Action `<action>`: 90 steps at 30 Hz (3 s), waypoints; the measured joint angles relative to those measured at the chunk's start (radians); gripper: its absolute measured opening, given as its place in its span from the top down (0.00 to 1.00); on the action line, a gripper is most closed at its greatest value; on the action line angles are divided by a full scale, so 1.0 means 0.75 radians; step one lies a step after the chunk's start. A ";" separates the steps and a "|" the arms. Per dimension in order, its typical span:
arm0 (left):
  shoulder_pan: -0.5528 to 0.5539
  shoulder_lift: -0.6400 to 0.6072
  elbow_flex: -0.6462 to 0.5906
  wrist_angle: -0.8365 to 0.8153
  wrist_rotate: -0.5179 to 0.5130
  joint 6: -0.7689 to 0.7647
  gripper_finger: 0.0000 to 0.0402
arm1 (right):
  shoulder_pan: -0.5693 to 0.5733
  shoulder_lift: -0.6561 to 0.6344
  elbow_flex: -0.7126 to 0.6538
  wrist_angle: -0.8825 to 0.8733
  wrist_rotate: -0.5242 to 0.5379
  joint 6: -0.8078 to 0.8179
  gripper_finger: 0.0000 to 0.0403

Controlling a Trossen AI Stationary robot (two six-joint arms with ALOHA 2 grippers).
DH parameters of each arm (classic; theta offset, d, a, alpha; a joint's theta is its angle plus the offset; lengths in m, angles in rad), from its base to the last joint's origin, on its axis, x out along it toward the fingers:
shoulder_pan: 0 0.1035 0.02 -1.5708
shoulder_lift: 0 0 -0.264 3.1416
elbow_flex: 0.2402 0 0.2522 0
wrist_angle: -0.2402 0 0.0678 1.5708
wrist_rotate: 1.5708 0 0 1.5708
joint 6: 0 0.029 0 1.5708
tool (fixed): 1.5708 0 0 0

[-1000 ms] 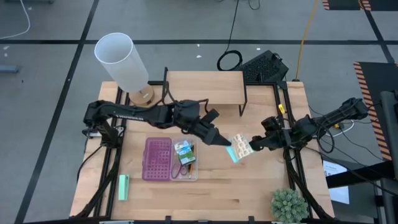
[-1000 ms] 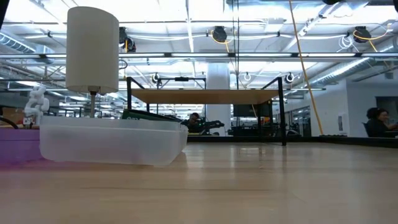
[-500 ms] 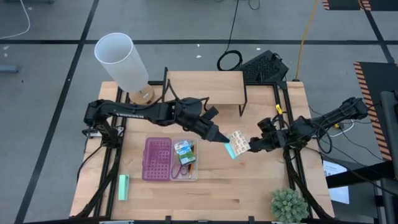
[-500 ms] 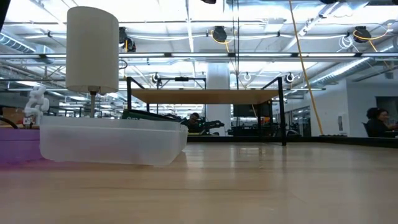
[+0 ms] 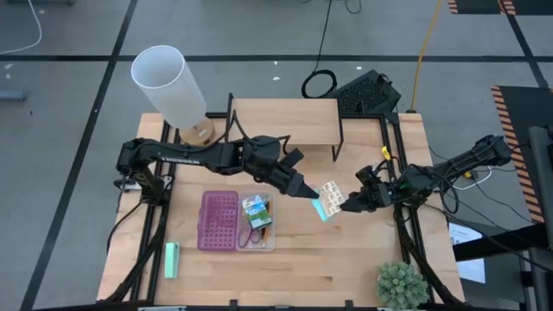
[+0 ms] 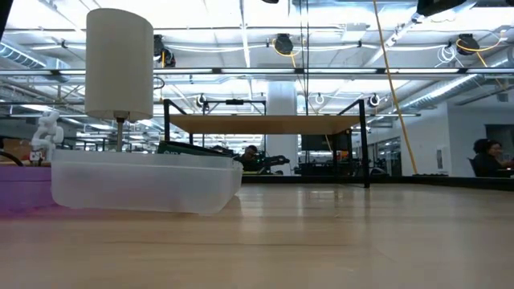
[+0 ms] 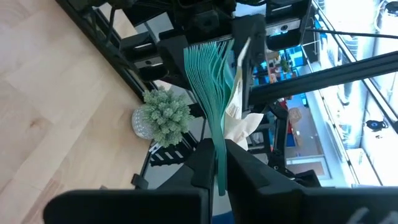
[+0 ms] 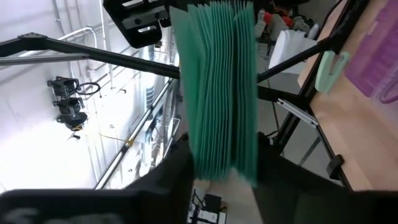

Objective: Pack school essentials
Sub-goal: Put the light blue sticky notes into the violet supply box

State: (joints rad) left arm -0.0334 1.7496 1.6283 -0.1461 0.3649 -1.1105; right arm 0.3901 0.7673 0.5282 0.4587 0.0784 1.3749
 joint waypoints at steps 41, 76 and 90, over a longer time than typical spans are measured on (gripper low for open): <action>-0.076 -0.054 0.000 0.329 -0.198 -0.150 0.41 | -0.005 -0.005 -0.001 0.476 -0.215 -0.380 0.98; -0.113 0.010 -0.001 0.628 -0.227 -0.290 0.22 | -0.085 0.074 -0.001 0.385 -0.198 -0.339 0.98; -0.112 0.007 -0.001 0.604 -0.070 -0.383 0.32 | -0.085 0.076 -0.001 0.348 -0.176 -0.339 0.98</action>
State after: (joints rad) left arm -0.1177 1.7546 1.6279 0.3070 0.3125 -1.3980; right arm 0.3264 0.8242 0.5274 0.7197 -0.0540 1.1209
